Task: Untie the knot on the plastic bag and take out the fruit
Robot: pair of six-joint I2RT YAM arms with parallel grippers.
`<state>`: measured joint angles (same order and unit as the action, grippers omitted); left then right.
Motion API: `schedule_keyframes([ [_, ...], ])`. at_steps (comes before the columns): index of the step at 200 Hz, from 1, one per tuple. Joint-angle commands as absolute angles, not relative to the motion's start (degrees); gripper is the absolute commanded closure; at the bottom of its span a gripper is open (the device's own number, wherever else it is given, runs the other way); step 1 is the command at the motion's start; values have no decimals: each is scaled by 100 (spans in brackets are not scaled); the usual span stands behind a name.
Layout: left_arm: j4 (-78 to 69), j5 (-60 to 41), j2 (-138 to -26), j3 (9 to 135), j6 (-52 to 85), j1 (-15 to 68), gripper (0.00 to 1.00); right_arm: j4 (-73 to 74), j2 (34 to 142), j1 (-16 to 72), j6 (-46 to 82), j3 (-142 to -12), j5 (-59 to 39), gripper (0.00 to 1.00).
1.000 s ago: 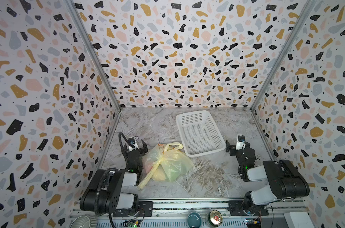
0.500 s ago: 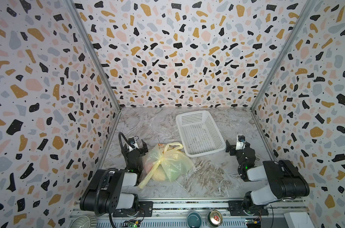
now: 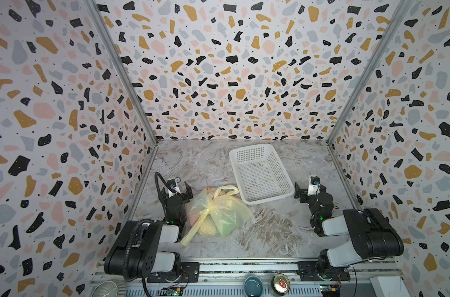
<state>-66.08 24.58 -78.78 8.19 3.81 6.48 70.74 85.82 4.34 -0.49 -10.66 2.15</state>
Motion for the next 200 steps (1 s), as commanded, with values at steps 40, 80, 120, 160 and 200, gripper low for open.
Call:
schedule_keyframes([
  [40,-6587,2717,-7716,1039,378,668,0,6705,8185,421,26,-1304,369,1],
  [80,-4347,2656,-6917,2003,454,668,1,4366,7273,420,391,-2324,1148,1],
  [120,-2823,2578,-6396,2743,581,668,0,1979,7171,584,739,-3970,928,1],
  [160,-1555,2136,-6155,3346,1046,698,0,49,7849,1143,598,-5718,-127,1],
  [200,-854,1621,-5880,3445,1462,786,1,-1117,8589,2468,556,-6904,-278,1],
])
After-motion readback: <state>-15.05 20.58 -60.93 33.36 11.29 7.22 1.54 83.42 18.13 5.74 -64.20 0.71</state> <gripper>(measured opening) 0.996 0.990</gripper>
